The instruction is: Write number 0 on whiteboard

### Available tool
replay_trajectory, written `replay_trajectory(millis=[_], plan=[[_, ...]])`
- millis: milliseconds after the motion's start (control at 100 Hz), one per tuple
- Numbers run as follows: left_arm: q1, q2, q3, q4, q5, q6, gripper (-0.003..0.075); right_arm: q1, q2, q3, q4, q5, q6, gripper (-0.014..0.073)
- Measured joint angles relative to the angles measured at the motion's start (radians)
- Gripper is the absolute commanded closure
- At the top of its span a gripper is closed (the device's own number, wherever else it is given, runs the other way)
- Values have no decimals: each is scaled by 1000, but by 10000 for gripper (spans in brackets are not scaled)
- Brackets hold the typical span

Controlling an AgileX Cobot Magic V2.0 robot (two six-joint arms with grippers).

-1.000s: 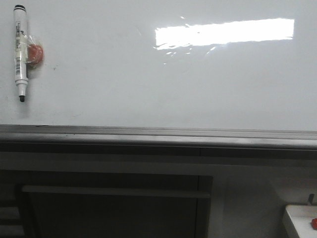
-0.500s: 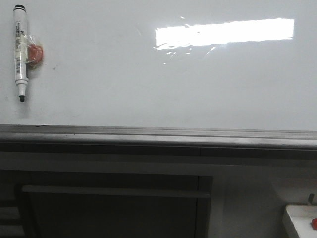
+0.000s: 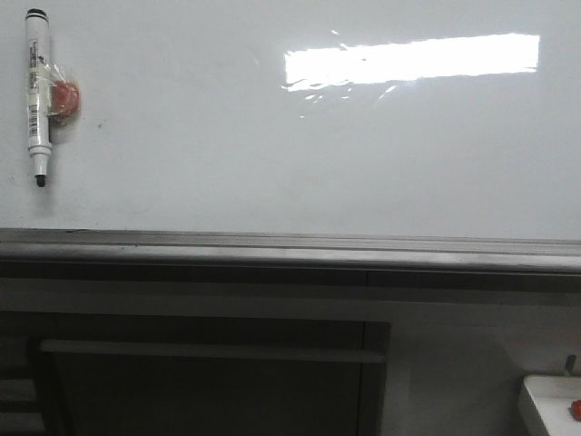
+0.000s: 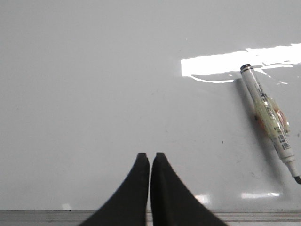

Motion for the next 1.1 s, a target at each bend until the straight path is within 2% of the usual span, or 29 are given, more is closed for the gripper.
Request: replay_trajectory(millis=[190, 320, 420, 540, 780, 870, 910, 960, 1000, 1010, 1070, 1080, 1100], plan=[[0, 0, 0, 2, -31, 0, 741, 0, 0, 0, 0, -58, 0, 643], [0, 0, 0, -3, -93, -6, 741, 0, 0, 0, 0, 2, 0, 644], [0, 0, -4, -32, -100, -20, 741, 0, 0, -22, 0, 200, 15, 644], [0, 17, -60, -51, 27, -29, 741, 0, 0, -128, 11, 418, 24, 643], [0, 227, -397, 38, 309, -22, 740, 0, 119, -414, 44, 784, 28, 643], [0, 297, -470, 18, 342, -22, 734, 0, 161, -480, 49, 887, 28, 643], [0, 319, -484, -2, 340, -22, 706, 0, 165, -490, 51, 910, 28, 643], [0, 335, -492, -25, 324, -22, 633, 0, 170, -498, 51, 928, 28, 643], [0, 342, -494, -32, 309, -22, 523, 0, 170, -500, 53, 939, 28, 643], [0, 346, -494, -38, 307, -22, 523, 0, 170, -500, 53, 943, 28, 643], [0, 352, -496, -42, 290, -22, 339, 0, 170, -500, 53, 959, 28, 643], [0, 354, -496, -44, 289, -22, 339, 0, 170, -500, 53, 963, 28, 643], [0, 357, -496, -44, 282, -22, 293, 0, 170, -500, 53, 965, 28, 643]])
